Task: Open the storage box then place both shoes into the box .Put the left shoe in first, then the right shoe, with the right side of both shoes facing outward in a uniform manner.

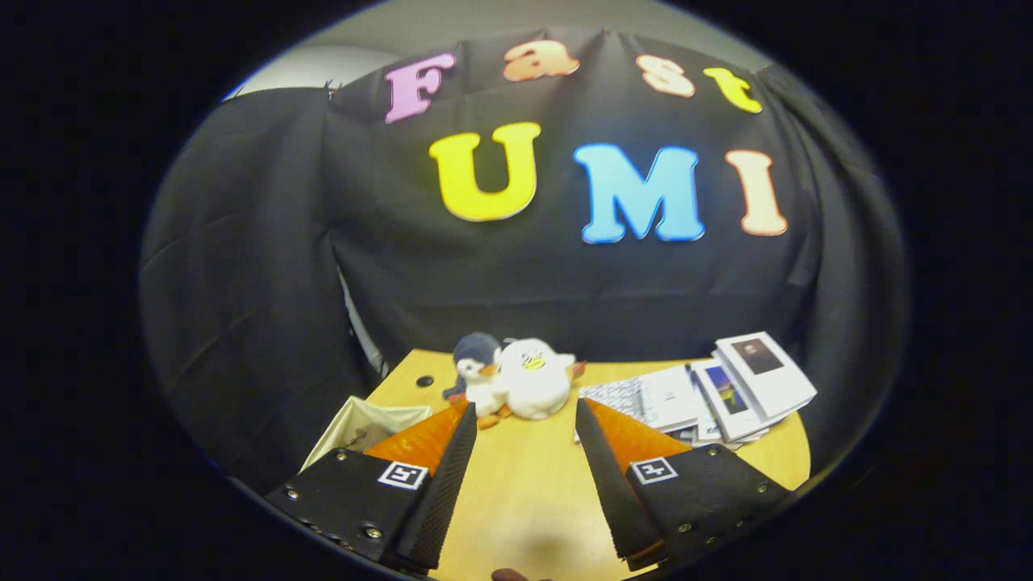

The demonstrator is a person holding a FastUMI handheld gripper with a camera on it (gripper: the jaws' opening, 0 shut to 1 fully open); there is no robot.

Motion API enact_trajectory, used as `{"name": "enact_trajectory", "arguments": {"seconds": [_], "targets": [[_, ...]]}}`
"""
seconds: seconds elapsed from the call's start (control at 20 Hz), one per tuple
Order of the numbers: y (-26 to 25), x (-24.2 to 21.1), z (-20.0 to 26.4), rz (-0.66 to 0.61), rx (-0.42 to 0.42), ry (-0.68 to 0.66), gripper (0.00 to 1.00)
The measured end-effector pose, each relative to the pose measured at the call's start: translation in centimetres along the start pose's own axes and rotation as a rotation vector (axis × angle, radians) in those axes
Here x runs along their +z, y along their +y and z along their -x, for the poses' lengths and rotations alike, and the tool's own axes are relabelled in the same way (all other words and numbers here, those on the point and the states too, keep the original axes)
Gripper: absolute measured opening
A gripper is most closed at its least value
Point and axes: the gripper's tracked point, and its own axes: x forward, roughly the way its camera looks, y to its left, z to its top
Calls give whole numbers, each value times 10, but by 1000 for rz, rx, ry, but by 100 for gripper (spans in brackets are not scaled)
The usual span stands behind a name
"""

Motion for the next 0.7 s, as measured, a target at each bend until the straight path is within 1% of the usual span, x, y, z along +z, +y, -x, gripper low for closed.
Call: {"name": "enact_trajectory", "arguments": {"seconds": [0.15, 0.2, 0.25, 0.4, 0.7], "targets": [[-23, 41, 26, 5, -67, -169, 76], [-30, 52, 34, 16, -96, -199, 76], [-35, 53, 38, 30, -108, -213, 79], [-34, 63, 51, 41, -128, -252, 99], [-32, 75, 70, 12, -178, -301, 99]]}}
